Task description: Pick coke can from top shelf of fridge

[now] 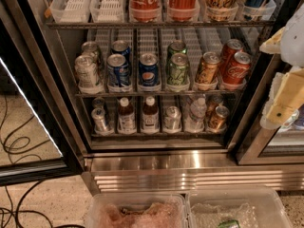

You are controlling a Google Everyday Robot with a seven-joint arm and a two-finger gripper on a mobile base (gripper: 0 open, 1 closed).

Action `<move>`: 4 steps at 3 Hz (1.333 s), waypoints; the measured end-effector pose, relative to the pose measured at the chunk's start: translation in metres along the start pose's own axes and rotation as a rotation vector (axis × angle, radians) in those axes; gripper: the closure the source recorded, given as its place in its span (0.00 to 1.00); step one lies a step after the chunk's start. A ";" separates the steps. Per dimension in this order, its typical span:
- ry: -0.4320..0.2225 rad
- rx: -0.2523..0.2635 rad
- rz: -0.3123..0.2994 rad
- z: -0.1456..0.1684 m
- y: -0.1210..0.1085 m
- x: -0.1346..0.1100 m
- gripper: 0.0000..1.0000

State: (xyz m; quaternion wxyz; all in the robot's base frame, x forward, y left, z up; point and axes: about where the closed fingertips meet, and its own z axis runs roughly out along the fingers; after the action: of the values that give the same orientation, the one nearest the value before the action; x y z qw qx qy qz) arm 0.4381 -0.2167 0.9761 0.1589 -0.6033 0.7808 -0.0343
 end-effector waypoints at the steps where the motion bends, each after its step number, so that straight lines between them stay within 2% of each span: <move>1: 0.000 0.000 0.000 0.000 0.000 0.000 0.00; 2: -0.022 0.017 -0.009 -0.003 -0.002 -0.004 0.00; 3: -0.116 0.069 0.013 -0.007 -0.003 -0.012 0.00; 4: -0.279 0.135 0.052 0.001 -0.006 -0.010 0.00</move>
Offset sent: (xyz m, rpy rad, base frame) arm 0.0034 0.0047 0.0044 0.0310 -0.0325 0.0225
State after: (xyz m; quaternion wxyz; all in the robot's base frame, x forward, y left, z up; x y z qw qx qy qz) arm 0.4465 -0.2088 0.9790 0.3068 -0.5700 0.7622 0.0015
